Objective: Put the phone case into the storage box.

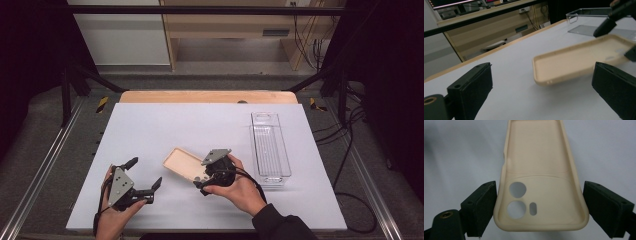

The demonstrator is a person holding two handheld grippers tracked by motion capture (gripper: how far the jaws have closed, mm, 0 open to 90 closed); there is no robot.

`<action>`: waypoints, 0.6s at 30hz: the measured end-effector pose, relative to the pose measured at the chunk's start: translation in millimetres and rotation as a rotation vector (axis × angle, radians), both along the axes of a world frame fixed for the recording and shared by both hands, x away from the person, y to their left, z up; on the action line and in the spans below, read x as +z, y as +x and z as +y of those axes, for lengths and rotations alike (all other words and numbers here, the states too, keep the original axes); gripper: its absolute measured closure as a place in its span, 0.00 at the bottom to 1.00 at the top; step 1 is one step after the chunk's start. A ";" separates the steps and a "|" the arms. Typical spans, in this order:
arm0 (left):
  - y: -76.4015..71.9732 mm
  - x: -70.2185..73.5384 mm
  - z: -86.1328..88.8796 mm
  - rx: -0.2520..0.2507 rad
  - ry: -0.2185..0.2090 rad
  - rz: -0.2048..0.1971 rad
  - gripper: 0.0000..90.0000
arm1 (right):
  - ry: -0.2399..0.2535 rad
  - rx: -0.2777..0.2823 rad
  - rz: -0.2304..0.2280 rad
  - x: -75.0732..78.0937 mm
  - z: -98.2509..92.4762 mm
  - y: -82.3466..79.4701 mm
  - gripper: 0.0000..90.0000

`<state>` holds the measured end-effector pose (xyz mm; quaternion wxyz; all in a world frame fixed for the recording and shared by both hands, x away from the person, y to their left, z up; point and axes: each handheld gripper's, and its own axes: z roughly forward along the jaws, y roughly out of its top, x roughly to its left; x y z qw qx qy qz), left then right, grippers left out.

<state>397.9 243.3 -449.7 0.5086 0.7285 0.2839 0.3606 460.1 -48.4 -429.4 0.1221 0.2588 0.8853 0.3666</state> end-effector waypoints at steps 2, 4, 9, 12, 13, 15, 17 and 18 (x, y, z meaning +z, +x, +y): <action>0.5 -2.2 -8.1 -0.012 0.050 -0.007 0.03 | 0.008 -0.010 0.003 8.2 -6.7 2.4 0.16; 1.5 -4.3 -16.3 -0.031 0.087 -0.022 0.03 | 0.007 -0.018 0.001 16.1 -12.7 4.5 0.16; 5.1 -8.6 -44.4 -0.077 0.219 -0.059 0.05 | -0.001 -0.030 -0.008 35.6 -25.5 6.7 0.16; 4.2 -5.7 -60.7 -0.093 0.305 -0.127 0.06 | -0.001 -0.028 -0.005 42.4 -30.4 6.6 0.15; 5.4 -4.8 -65.4 -0.090 0.326 -0.143 0.06 | -0.003 -0.026 -0.003 44.1 -31.7 6.5 0.15; 9.6 -3.4 -72.9 -0.082 0.366 -0.177 0.08 | -0.011 -0.020 -0.002 46.7 -33.8 6.5 0.15; 15.7 -1.5 -78.8 -0.065 0.402 -0.217 0.10 | -0.022 -0.017 0.003 49.2 -34.8 6.0 0.15; 19.5 -0.2 -82.0 -0.056 0.407 -0.235 0.10 | -0.026 -0.015 0.000 50.6 -35.2 5.9 0.15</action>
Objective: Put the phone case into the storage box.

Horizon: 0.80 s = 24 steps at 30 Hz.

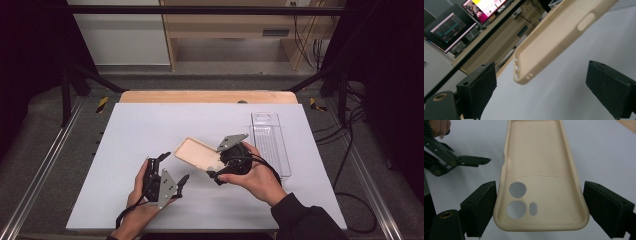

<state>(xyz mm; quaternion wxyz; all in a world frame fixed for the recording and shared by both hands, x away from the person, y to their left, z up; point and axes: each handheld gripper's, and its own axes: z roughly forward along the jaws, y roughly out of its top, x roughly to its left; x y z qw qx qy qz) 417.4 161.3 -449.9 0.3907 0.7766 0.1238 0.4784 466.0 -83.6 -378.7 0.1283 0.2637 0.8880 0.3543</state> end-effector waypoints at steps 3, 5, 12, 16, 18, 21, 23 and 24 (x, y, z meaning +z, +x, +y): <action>9.5 -0.1 -7.5 0.009 0.045 -0.051 0.12 | 0.000 0.002 0.001 5.4 -0.9 -0.4 0.15; 12.6 -1.9 -9.8 0.013 0.068 -0.063 0.14 | -0.003 0.010 0.008 9.2 -0.8 -0.7 0.15; 11.8 -10.9 -14.1 0.022 0.141 -0.127 0.21 | -0.007 0.034 0.022 9.3 4.2 -2.6 0.15; 8.7 -10.8 -13.0 0.022 0.151 -0.143 0.23 | -0.017 0.045 0.023 9.0 8.0 -3.2 0.15; 7.5 -9.4 -12.1 0.028 0.147 -0.154 0.25 | -0.017 0.051 0.025 9.4 10.0 -3.4 0.15; 6.3 -8.7 -10.2 0.034 0.146 -0.160 0.27 | -0.021 0.055 0.028 11.3 12.7 -4.0 0.15; 6.2 -9.7 -9.2 0.042 0.157 -0.163 0.29 | -0.023 0.061 0.028 12.6 14.5 -3.7 0.15; 6.5 -10.6 -8.6 0.046 0.165 -0.164 0.32 | -0.025 0.065 0.030 13.7 15.8 -3.1 0.15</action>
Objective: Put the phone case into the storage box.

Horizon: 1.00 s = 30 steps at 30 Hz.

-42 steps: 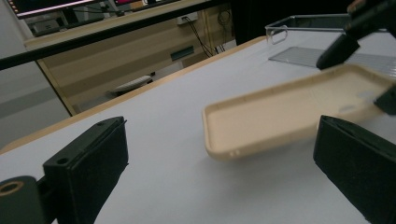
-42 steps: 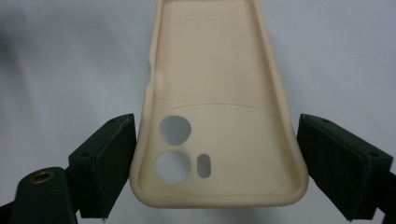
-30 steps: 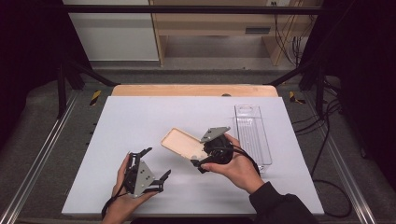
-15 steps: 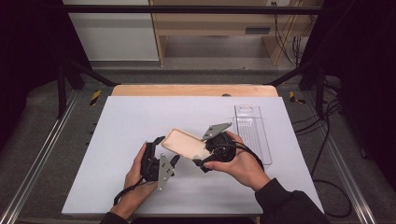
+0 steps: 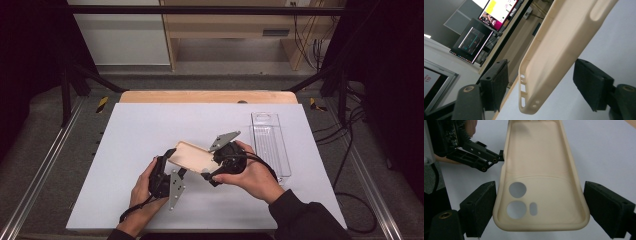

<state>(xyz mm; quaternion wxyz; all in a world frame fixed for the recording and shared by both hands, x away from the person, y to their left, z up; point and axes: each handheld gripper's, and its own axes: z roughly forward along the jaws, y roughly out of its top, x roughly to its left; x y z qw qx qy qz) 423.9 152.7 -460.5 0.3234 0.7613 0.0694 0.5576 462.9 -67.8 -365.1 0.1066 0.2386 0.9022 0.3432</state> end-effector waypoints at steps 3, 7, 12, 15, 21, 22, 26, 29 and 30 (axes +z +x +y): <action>0.4 -0.8 1.3 0.011 0.012 -0.010 0.38 | -0.006 0.009 0.002 1.2 1.9 0.2 0.15; -0.7 -0.7 2.8 0.025 0.046 -0.036 0.44 | -0.007 0.013 0.002 2.8 3.7 -0.3 0.15; -2.0 -1.0 2.9 0.028 0.071 -0.058 0.53 | -0.010 0.022 0.000 5.0 7.4 -2.4 0.15; -2.5 -2.2 2.5 0.027 0.084 -0.059 0.59 | -0.010 0.022 0.012 4.6 9.4 -1.5 0.14; -2.3 -3.9 4.8 0.040 0.123 -0.056 0.71 | -0.015 0.036 0.032 4.3 11.3 -0.3 0.14; -2.3 -4.3 5.2 0.043 0.125 -0.055 0.72 | -0.017 0.036 0.034 4.6 11.1 -0.2 0.14; -2.9 -4.4 4.8 0.040 0.136 -0.060 0.80 | -0.012 0.036 0.045 6.4 10.3 0.2 0.14; -4.3 -3.4 4.7 0.041 0.146 -0.062 0.87 | -0.005 0.035 0.057 6.7 10.3 0.9 0.13; -4.5 -3.6 4.4 0.044 0.150 -0.062 0.88 | -0.003 0.037 0.062 6.9 9.9 1.6 0.13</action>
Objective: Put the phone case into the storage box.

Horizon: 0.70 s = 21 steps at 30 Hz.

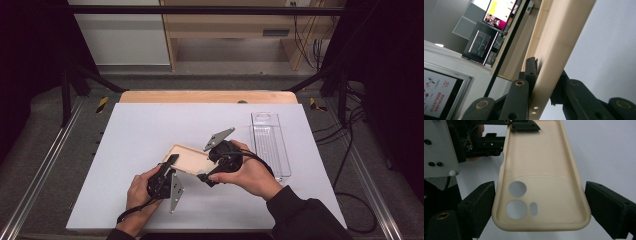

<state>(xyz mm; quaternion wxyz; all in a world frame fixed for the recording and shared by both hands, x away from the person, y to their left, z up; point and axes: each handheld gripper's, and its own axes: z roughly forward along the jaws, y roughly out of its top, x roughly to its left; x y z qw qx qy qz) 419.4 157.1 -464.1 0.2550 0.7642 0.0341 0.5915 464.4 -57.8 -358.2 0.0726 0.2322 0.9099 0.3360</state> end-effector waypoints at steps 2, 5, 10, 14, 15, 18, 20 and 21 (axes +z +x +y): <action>-0.1 -0.3 -0.5 0.003 0.022 0.004 0.90 | 0.010 -0.005 0.010 0.5 -0.5 1.0 0.13; 0.1 -1.0 -1.0 0.001 0.022 0.014 0.92 | 0.049 -0.016 0.026 2.5 -2.5 2.9 0.12; 0.9 1.3 0.1 0.007 -0.030 0.045 0.94 | 0.142 -0.038 0.013 9.4 -8.8 6.7 0.08; 2.7 -0.2 6.1 0.014 -0.087 0.077 0.94 | 0.219 -0.057 -0.038 13.6 -18.5 4.2 0.06; 3.0 -0.2 7.5 0.018 -0.093 0.085 0.94 | 0.245 -0.066 -0.055 13.7 -22.1 2.5 0.06; 6.4 2.2 11.7 0.038 -0.129 0.121 0.94 | 0.313 -0.080 -0.093 12.2 -29.9 -1.4 0.05; 7.2 1.9 13.1 0.049 -0.149 0.143 0.94 | 0.338 -0.090 -0.117 10.6 -33.1 -3.4 0.05; 6.9 1.7 13.8 0.053 -0.148 0.147 0.94 | 0.342 -0.094 -0.136 9.2 -34.9 -4.5 0.05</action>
